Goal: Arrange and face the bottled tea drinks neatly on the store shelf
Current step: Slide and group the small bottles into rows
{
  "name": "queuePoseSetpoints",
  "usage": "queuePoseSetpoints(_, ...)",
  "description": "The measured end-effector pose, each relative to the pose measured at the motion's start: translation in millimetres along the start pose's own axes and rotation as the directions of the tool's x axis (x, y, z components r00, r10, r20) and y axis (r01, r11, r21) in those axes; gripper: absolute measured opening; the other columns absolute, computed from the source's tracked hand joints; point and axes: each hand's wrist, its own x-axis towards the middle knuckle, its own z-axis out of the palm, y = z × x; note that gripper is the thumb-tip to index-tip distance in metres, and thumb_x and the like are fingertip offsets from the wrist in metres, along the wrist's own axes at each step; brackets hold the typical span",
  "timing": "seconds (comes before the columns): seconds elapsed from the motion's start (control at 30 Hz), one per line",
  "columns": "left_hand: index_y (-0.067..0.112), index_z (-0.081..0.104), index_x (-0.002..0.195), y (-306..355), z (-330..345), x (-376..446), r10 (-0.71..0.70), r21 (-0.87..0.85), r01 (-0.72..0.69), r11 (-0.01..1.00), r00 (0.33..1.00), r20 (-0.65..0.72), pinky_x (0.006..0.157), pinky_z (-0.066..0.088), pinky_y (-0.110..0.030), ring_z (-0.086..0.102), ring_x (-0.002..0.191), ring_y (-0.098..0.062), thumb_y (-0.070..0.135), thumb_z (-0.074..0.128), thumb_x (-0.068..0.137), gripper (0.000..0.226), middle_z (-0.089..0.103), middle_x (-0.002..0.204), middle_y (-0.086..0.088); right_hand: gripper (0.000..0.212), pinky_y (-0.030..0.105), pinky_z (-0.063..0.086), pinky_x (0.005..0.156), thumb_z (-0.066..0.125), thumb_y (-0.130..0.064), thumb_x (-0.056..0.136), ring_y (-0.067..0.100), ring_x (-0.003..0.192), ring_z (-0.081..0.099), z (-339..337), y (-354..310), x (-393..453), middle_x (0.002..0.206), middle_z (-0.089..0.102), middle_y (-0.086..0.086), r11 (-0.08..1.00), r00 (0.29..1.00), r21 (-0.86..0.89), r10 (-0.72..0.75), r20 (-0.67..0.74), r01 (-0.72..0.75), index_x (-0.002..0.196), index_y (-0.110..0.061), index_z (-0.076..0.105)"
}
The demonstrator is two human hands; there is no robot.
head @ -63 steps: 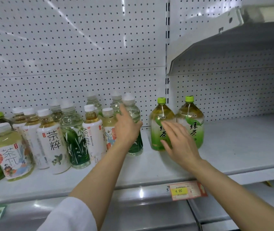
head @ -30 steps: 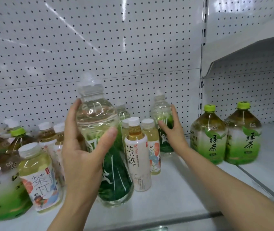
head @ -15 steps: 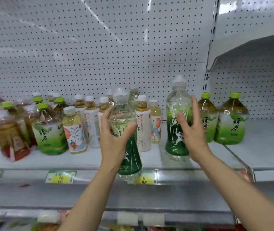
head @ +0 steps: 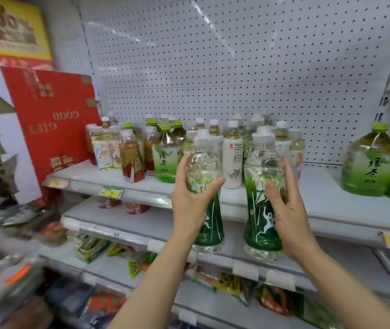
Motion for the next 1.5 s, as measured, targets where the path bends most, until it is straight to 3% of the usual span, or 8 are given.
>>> queuePoseSetpoints(0.1,0.031,0.041,0.146,-6.5,-46.4,6.8,-0.006,0.041,0.008,0.999,0.999,-0.033,0.106,0.027,-0.003,0.035,0.133,0.008,0.049,0.078,0.071,0.086,0.043,0.146,0.022,0.065,0.042,0.02,0.122,0.05,-0.049,0.092,0.0,0.148,0.017,44.1,0.5,-7.3,0.157,0.017,-0.033,1.0,1.0,0.024,0.017,0.026,-0.018,0.149,-0.056,0.018)
queuePoseSetpoints(0.27,0.031,0.041,0.145,-24.9,-141.7,24.4,-0.014,0.102,0.021,0.995,0.998,-0.066,0.112,0.03,-0.017,0.037,0.134,0.005,0.038,0.081,0.077,0.079,0.044,0.144,0.02,0.065,0.035,0.022,0.118,0.049,-0.048,0.092,-0.002,0.144,0.019,135.4,-3.9,-17.3,0.148,0.018,-0.044,0.995,0.998,0.091,0.043,0.044,-0.047,0.149,-0.056,0.019)
queuePoseSetpoints(0.37,0.037,0.042,0.142,-41.9,-201.0,39.7,0.004,0.126,0.009,0.992,0.994,-0.105,0.115,0.035,-0.035,0.043,0.135,-0.004,0.036,0.08,0.08,0.073,0.048,0.144,0.017,0.064,0.033,0.024,0.115,0.049,-0.045,0.092,0.002,0.146,0.02,191.7,-5.8,-22.4,0.158,0.019,-0.03,0.99,0.998,0.13,0.045,0.042,-0.05,0.148,-0.057,0.02)
queuePoseSetpoints(0.63,0.04,0.04,0.142,-96.9,-284.1,79.4,-0.023,0.153,0.041,0.987,0.993,-0.12,0.102,0.039,-0.022,0.045,0.122,0.015,0.031,0.078,0.083,0.071,0.048,0.133,0.031,0.067,0.035,0.023,0.116,0.05,-0.048,0.09,-0.003,0.142,0.017,297.2,0.7,-15.5,0.15,0.017,-0.036,0.984,0.994,0.148,0.089,0.063,-0.097,0.149,-0.055,0.019)
queuePoseSetpoints(0.97,0.039,0.041,0.135,-169.1,-327.0,173.9,0.027,0.214,0.024,0.977,0.973,-0.23,0.103,0.048,-0.046,0.056,0.121,-0.02,0.027,0.081,0.079,0.069,0.055,0.132,0.006,0.065,0.035,0.019,0.12,0.052,-0.045,0.092,-0.012,0.139,0.016,378.7,33.5,58.3,0.132,0.018,-0.059,0.978,0.989,0.196,0.039,0.144,-0.067,0.147,-0.059,0.02)
queuePoseSetpoints(1.1,0.029,0.042,0.137,-185.7,-348.2,227.9,0.036,0.189,0.027,0.982,0.946,-0.323,0.086,0.052,-0.021,0.061,0.106,-0.008,0.022,0.082,0.08,0.071,0.057,0.118,0.013,0.066,0.038,0.02,0.123,0.053,-0.045,0.09,-0.008,0.143,0.02,403.9,42.2,84.6,0.147,0.024,-0.043,0.977,0.989,0.206,0.016,0.145,-0.046,0.147,-0.057,0.022)
queuePoseSetpoints(1.3,0.029,0.043,0.137,-226.3,-374.0,307.5,0.062,0.219,0.01,0.976,0.945,-0.32,0.081,0.044,-0.008,0.059,0.098,0.007,0.035,0.08,0.08,0.069,0.058,0.11,0.023,0.071,0.041,0.018,0.123,0.053,-0.047,0.088,-0.004,0.147,0.018,444.0,57.7,116.4,0.159,0.021,-0.027,0.989,0.995,0.146,-0.012,0.095,-0.002,0.151,-0.05,0.021)
queuePoseSetpoints(1.5,0.024,0.037,0.141,-287.5,-382.5,378.7,0.05,0.194,-0.005,0.981,0.971,-0.232,0.103,0.042,-0.028,0.052,0.121,-0.011,0.031,0.078,0.082,0.072,0.051,0.131,0.01,0.072,0.011,0.02,0.107,0.053,-0.043,0.087,-0.032,0.128,0.018,496.3,72.8,141.4,0.139,0.022,-0.053,0.991,0.999,0.126,-0.048,0.012,0.046,0.152,-0.046,0.022)
